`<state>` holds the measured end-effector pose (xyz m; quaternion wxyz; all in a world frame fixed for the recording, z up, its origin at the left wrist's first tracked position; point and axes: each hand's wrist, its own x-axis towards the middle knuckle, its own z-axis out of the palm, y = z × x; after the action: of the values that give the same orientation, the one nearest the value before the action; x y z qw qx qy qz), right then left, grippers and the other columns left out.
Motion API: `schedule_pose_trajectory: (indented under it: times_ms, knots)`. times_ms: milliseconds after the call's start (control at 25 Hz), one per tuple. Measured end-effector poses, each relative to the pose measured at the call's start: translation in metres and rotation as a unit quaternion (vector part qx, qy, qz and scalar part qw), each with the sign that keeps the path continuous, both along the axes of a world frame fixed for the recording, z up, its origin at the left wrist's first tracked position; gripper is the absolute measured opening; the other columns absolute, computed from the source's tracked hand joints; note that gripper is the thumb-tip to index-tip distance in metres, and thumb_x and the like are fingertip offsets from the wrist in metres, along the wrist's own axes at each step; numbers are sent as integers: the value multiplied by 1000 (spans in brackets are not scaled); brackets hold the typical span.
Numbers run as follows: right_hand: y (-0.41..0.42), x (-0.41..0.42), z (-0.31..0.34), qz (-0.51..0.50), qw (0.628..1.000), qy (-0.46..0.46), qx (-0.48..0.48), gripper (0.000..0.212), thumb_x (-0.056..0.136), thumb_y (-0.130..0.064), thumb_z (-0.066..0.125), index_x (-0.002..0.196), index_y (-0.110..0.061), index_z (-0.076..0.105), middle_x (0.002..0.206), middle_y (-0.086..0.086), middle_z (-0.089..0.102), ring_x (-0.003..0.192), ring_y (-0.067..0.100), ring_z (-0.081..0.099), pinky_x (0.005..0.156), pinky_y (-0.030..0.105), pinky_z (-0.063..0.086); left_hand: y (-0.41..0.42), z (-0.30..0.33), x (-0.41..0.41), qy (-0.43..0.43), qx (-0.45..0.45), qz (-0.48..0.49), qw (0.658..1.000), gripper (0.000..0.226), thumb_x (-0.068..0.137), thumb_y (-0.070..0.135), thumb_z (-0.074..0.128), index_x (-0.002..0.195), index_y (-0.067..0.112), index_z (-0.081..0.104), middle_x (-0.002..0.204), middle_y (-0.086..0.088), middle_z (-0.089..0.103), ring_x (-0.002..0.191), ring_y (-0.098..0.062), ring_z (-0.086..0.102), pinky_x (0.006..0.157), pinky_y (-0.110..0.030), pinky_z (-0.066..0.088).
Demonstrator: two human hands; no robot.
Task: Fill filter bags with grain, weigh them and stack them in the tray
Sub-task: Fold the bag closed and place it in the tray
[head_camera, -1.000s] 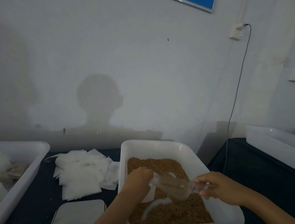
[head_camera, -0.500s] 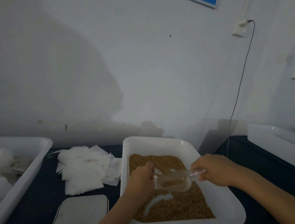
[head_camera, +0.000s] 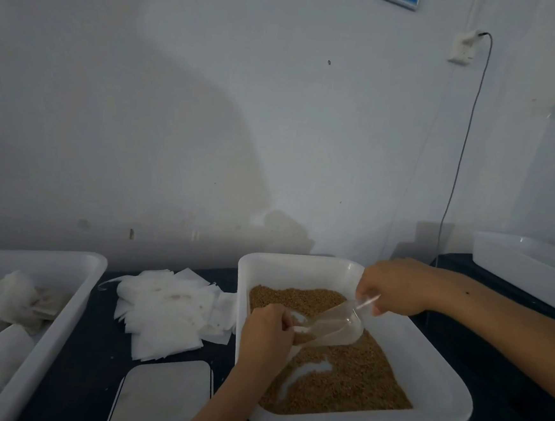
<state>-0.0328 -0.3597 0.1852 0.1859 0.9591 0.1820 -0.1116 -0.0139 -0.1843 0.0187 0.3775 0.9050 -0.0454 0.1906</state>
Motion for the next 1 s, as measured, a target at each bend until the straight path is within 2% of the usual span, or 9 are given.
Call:
schedule_pose_trajectory:
  times_ms: [200,360,480,600,720,800,920,1000]
  knots:
    - [5,6,8,8,1000,-12,-13,37,93,-25,58,130,-24,56,123,-2,59,107,16,57,90,30,47,0,0,-2,8,-14,9,1000,15,85,7,57,78,18,64,78,10,60,77,-8,57,64,-11,43]
    - [-10,15,8,4,1000,-24,-10,37,92,-23,60,128,-26,57,125,-4,58,109,15,56,92,30,46,1,0,0,7,-4,22,1000,15,87,6,51,80,16,59,79,7,57,74,-7,51,56,-12,37]
    - [-32,23,-18,-12,999,-27,-34,39,90,-19,63,127,-30,57,129,-3,56,113,14,56,94,29,47,0,0,0,4,-1,32,999,15,88,4,47,79,14,54,83,1,58,71,-9,49,57,-16,36]
    - [-47,30,-62,0,999,-15,-35,43,91,-11,60,129,-31,57,130,-5,58,112,12,59,91,24,48,0,-1,-2,-2,-23,37,999,12,89,5,49,81,12,56,81,2,57,65,-5,45,55,-15,36]
    - [-52,36,-85,34,999,-7,14,38,91,-12,57,122,-33,63,122,-9,63,106,9,60,93,27,47,4,1,-1,9,-78,47,996,10,89,8,54,83,14,59,78,5,59,67,-4,49,57,-13,38]
    - [-49,35,-95,64,995,17,75,34,89,-14,60,117,-34,66,115,-13,66,102,4,60,92,24,46,7,3,0,21,-126,52,990,9,88,11,58,82,17,62,78,7,62,70,-3,53,57,-12,39]
    - [-37,26,-118,119,979,62,155,26,91,-20,60,112,-33,66,109,-15,66,91,-11,54,81,6,38,9,6,-1,29,-179,55,982,9,87,14,64,79,20,66,77,8,64,73,-3,58,60,-14,42]
    - [-34,21,-132,133,965,78,211,25,94,-20,56,114,-31,66,109,-18,65,85,-22,49,78,0,35,10,7,-1,31,-197,55,978,10,85,15,67,77,21,67,76,9,65,73,-4,59,63,-18,45]
